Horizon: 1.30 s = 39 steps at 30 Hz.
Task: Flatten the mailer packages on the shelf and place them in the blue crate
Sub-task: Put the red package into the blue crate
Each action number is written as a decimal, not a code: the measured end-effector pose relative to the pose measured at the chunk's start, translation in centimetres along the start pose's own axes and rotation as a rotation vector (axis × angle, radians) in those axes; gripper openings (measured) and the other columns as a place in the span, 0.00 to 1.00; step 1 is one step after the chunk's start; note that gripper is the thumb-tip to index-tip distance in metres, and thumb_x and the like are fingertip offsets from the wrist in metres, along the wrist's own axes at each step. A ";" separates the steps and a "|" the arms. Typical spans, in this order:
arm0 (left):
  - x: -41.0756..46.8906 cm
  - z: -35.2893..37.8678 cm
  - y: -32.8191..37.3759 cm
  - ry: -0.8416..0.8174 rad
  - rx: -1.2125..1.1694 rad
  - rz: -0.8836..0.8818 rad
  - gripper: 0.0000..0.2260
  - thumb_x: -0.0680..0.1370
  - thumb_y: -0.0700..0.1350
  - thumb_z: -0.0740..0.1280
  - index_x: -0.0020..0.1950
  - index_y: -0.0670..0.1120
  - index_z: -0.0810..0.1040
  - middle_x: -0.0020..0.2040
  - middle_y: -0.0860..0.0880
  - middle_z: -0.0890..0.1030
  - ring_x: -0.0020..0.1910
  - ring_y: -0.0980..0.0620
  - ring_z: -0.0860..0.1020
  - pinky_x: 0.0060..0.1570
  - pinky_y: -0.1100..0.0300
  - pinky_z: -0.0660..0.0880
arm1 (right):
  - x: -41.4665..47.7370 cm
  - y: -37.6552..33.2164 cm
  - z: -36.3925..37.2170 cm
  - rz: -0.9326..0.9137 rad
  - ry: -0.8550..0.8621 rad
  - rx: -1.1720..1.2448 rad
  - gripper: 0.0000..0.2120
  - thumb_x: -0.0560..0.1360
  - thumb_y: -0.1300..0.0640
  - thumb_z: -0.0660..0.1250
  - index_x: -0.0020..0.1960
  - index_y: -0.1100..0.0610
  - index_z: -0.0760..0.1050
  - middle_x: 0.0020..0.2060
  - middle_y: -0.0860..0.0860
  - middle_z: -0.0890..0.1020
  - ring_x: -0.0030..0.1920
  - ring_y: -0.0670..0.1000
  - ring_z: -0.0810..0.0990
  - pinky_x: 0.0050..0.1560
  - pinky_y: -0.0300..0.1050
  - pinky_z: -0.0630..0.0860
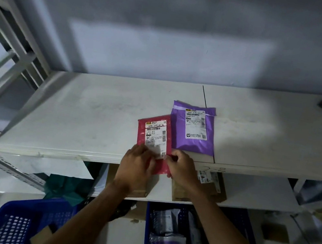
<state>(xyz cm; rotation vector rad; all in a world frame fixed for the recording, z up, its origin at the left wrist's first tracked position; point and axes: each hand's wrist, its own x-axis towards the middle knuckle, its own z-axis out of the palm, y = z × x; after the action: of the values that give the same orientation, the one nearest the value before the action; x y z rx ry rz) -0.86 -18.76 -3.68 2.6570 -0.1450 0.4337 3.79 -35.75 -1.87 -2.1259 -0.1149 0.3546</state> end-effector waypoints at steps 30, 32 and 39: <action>-12.5 6.0 5.1 -0.188 -1.053 -1.085 0.09 0.77 0.44 0.73 0.56 0.44 0.80 0.48 0.45 0.87 0.48 0.42 0.86 0.51 0.39 0.82 | -13.7 14.6 -4.4 0.485 -0.317 0.189 0.10 0.80 0.64 0.64 0.53 0.53 0.82 0.46 0.51 0.86 0.47 0.50 0.85 0.43 0.39 0.80; -13.5 6.5 5.7 -0.210 -1.076 -1.086 0.06 0.78 0.40 0.72 0.54 0.43 0.81 0.46 0.45 0.87 0.48 0.41 0.86 0.53 0.41 0.81 | -14.4 16.0 -4.5 0.514 -0.314 0.216 0.11 0.81 0.63 0.63 0.55 0.52 0.81 0.48 0.51 0.85 0.48 0.49 0.84 0.43 0.38 0.79; -16.1 9.9 6.7 -0.224 -1.161 -1.271 0.09 0.78 0.41 0.72 0.57 0.41 0.80 0.49 0.44 0.87 0.44 0.49 0.86 0.40 0.60 0.82 | -15.7 21.4 -4.9 0.656 -0.067 0.479 0.06 0.79 0.56 0.69 0.55 0.54 0.81 0.42 0.51 0.86 0.40 0.48 0.85 0.43 0.43 0.80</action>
<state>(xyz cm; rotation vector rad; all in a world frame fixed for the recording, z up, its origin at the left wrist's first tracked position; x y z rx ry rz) -14.48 -28.59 -14.66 1.2248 0.8884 -0.3178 -10.89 -54.83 -13.95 -1.6250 0.5878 0.7525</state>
